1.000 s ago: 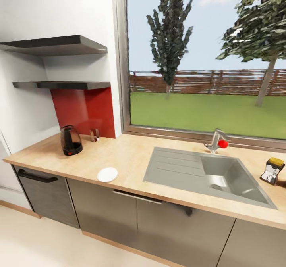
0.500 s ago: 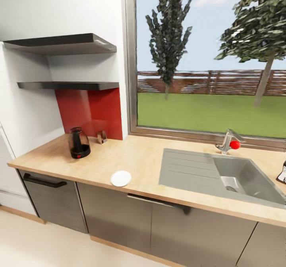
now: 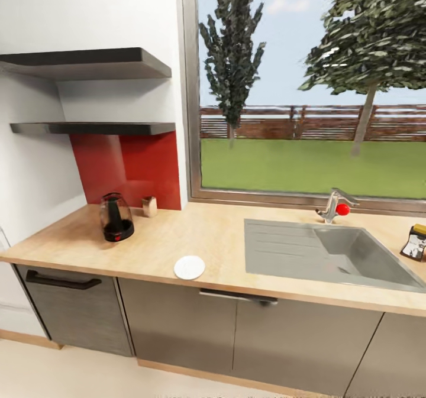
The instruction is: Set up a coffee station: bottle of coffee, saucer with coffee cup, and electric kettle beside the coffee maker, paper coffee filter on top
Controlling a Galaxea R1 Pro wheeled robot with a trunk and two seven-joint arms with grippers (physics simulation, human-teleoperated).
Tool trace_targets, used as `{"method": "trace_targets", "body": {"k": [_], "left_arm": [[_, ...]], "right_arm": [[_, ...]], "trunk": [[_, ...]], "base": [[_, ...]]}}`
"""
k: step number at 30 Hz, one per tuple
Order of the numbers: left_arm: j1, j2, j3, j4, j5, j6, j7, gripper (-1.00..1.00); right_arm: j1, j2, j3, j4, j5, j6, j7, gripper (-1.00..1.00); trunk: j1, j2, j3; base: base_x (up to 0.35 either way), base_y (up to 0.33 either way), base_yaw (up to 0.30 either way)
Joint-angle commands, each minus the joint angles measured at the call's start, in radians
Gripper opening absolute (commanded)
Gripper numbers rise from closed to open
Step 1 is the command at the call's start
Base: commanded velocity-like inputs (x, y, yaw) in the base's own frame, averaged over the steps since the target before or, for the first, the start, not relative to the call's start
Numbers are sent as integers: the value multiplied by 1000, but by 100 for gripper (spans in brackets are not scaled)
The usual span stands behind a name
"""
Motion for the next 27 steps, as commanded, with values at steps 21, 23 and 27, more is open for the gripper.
{"method": "trace_targets", "body": {"k": [21, 23, 27], "left_arm": [[-115, 86, -22, -357, -78, -20, -249, 100], [-176, 89, -17, -410, -75, -13, -381, 100], [-339, 102, -9, -433, -58, 11, -567, 100]], "right_arm": [[-1, -5, 13, -244, 33, -3, 7, 100], [0, -6, 13, -339, 132, -5, 10, 100], [-2, -5, 11, -498, 246, -5, 29, 100]], "trunk": [[0, -2, -2], [0, -2, -2], [0, -2, -2]], "base": [[-5, 119, -87], [0, 0, 0], [0, 0, 0]]}}
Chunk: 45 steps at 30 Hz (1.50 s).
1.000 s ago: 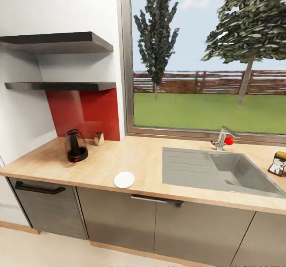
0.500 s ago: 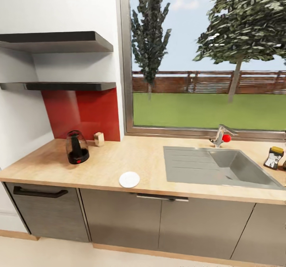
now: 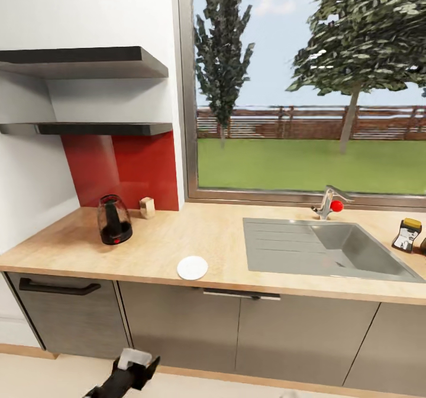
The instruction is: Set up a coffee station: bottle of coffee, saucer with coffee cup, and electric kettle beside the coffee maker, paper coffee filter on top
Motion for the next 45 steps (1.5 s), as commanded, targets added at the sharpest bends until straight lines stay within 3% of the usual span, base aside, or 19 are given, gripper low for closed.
{"method": "trace_targets", "body": {"k": [1, 6, 7, 10, 13, 16, 18, 19, 20, 21, 24, 29, 30, 33, 37, 45], "left_arm": [[-63, 2, 6, 1, 13, 37, -47, 100], [-221, 5, 7, -12, 95, 233, -97, 100], [-286, 7, 6, -14, 122, 275, -131, 100], [-336, 21, 7, -15, 134, 312, -192, 100], [-378, 54, 8, -15, 153, 409, -295, 100], [-414, 91, 7, -15, 202, 486, -405, 100], [-438, 107, 7, -15, 224, 505, -432, 100], [-465, 114, 7, -14, 233, 545, -441, 100], [-491, 117, 7, -14, 238, 610, -443, 100], [-498, 117, 7, -14, 239, 629, -443, 100], [-541, 119, 7, -15, 242, 700, -441, 100], [-582, 119, 11, -14, 243, 734, -404, 100], [-585, 119, 14, -14, 243, 738, -397, 100], [-592, 117, 68, -14, 243, 780, -336, 100], [-585, 115, 93, -15, 241, 791, -307, 100], [-582, 110, 97, -15, 237, 793, -301, 100]], "right_arm": [[-6, -1, 4, -53, 2, -3, 29, 100], [-68, 5, -1, -182, 5, 1, 117, 100], [-102, 8, -2, -236, -20, 4, 126, 100], [-123, 9, -2, -304, -69, 9, 130, 100], [-135, 10, -2, -385, -114, 17, 131, 100], [-143, 12, -1, -465, -130, 89, 133, 100], [-148, 15, -2, -523, -140, 159, 133, 100], [-155, 23, -2, -578, -166, 215, 131, 100], [-168, 30, -2, -618, -208, 264, 128, 100], [-175, 32, -2, -627, -222, 278, 127, 100], [-231, 47, -2, -648, -327, 361, 88, 100], [-301, 74, -2, -654, -570, 406, -140, 100], [-307, 76, -2, -654, -595, 407, -165, 100], [-347, 85, -2, -659, -744, 410, -299, 100], [-357, 85, -2, -659, -792, 411, -328, 100], [-358, 86, -1, -654, -802, 411, -334, 100]], "trunk": [[0, -2, -2], [0, -2, -2], [0, -2, -2], [0, -2, -2], [0, -2, -2], [0, -2, -2], [0, -2, -2], [0, -2, -2], [0, -2, -2], [0, -2, -2], [0, -2, -2], [0, -2, -2], [0, -2, -2], [0, -2, -2], [0, -2, -2], [0, -2, -2]], "base": [[0, 0, 0], [0, 0, 0], [0, 0, 0], [0, 0, 0], [0, 0, 0], [0, 0, 0], [0, 0, 0], [0, 0, 0], [0, 0, 0], [0, 0, 0], [0, 0, 0], [0, 0, 0], [0, 0, 0], [0, 0, 0], [0, 0, 0], [174, 0, 0]]}}
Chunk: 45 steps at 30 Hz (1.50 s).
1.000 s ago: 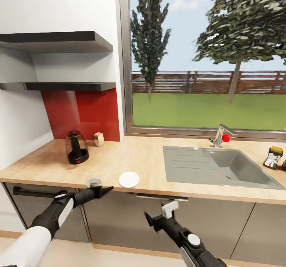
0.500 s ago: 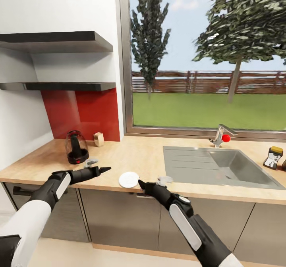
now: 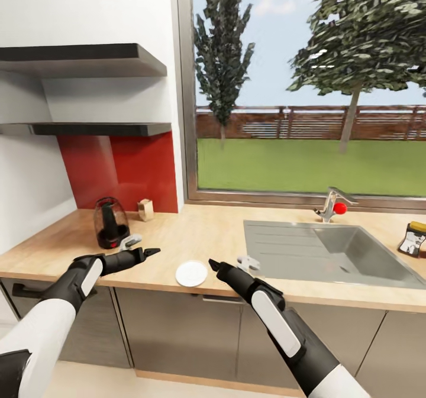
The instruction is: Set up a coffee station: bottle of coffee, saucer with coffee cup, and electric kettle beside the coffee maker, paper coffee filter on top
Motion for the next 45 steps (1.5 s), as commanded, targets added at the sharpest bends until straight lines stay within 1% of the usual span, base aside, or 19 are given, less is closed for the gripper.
{"method": "trace_targets", "body": {"k": [1, 3, 10, 11, 13, 16, 17, 22, 24, 25, 28, 34, 39, 42, 45], "left_arm": [[-1, -1, 2, 0, 3, 7, -2, 100], [0, -3, 0, 0, 1, 7, -1, 100], [0, -5, -2, 2, -3, 8, -1, 100], [0, -5, -1, 3, -4, 8, -1, 100], [0, -5, -1, 3, -4, 8, 0, 100], [0, -5, -1, 3, -4, 8, 13, 100], [0, -5, 0, 9, -3, 8, 28, 100], [1, -10, 0, 16, -1, 8, 35, 100], [1, -15, 0, 19, 0, 9, 47, 100], [1, -19, 0, 19, 0, 10, 60, 100], [2, -24, 1, 20, 4, 15, 83, 100], [3, -25, 1, 20, 9, 62, 90, 100], [3, -25, 1, 20, 9, 66, 90, 100], [5, -26, 1, 21, 9, 66, 89, 100], [43, -36, 0, 20, 10, 67, 88, 100]], "right_arm": [[-1, 0, 2, -1, -9, 1, -8, 100], [-1, 0, 3, 0, -9, 1, -8, 100], [-1, 3, 7, 53, -10, 1, -8, 100], [-1, 9, 8, 64, -10, 1, -8, 100], [0, 10, 8, 67, -9, 1, -8, 100], [0, 9, 8, 76, -9, 1, -8, 100], [0, 10, 9, 104, -9, 2, -7, 100], [0, 15, 11, 122, -9, 4, -7, 100], [1, 23, 12, 124, -10, 26, -7, 100], [2, 31, 11, 124, -10, 48, -7, 100], [2, 40, 11, 124, -10, 80, -7, 100], [2, 45, 12, 124, -10, 90, -6, 100], [2, 46, 11, 124, -10, 90, -7, 100], [2, 46, 11, 124, -10, 90, -7, 100], [3, 46, 12, 133, -9, 90, -7, 100]], "trunk": [[1, -2, -2], [1, -2, -2], [1, -2, -2], [1, -2, -2], [1, -2, -2], [1, -2, -2], [1, -2, -2], [1, -2, -2], [1, -2, -2], [1, -2, -2], [1, -2, -2], [1, -2, -2], [1, -2, -2], [1, -2, -2], [1, -2, -2]], "base": [[327, 0, 0], [330, 0, 0], [333, 0, 0], [207, 0, 0], [87, 0, 0], [28, 0, 0], [146, 0, 0], [254, 0, 0], [103, 0, 0], [41, 0, 0], [52, 20, 0], [158, 216, 0], [103, 316, -11], [94, 323, -178], [21, 68, -54]]}}
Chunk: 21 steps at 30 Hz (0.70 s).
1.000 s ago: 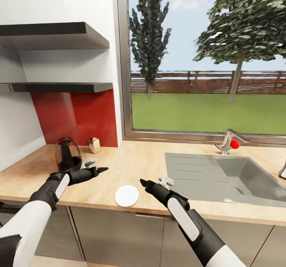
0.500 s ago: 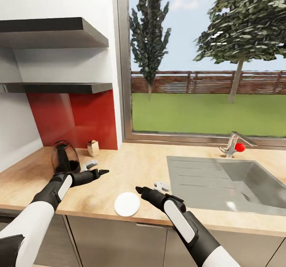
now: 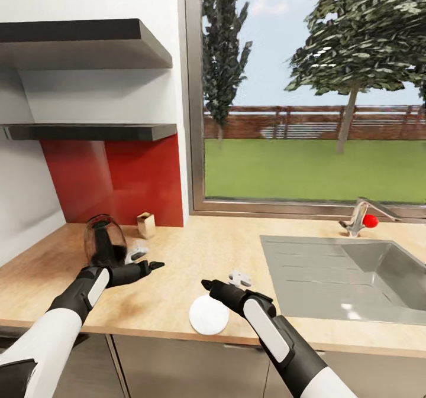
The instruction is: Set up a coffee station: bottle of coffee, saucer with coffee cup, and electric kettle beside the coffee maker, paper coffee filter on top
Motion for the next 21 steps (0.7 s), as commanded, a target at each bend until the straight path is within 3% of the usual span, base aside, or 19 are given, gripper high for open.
{"method": "trace_targets", "body": {"k": [1, 7, 13, 21], "left_arm": [[8, -6, 3, 0, 3, 6, -2, 100], [43, -22, 3, 0, 3, 7, -1, 100], [47, -50, 3, 17, 1, 8, 0, 100], [47, -65, 2, 49, 2, 9, 0, 100]], "right_arm": [[-1, 1, 1, 3, -11, 1, -10, 100], [-1, 3, 1, 32, -11, 1, -10, 100], [-1, 1, -1, 35, -11, 1, -10, 100], [0, 1, -1, 36, -11, 1, -10, 100]], "trunk": [[0, -2, -2], [0, -2, -2], [0, -2, -2], [0, -2, -2]], "base": [[8, 26, -21], [2, 6, -4], [0, 0, 0], [0, 0, 0]]}}
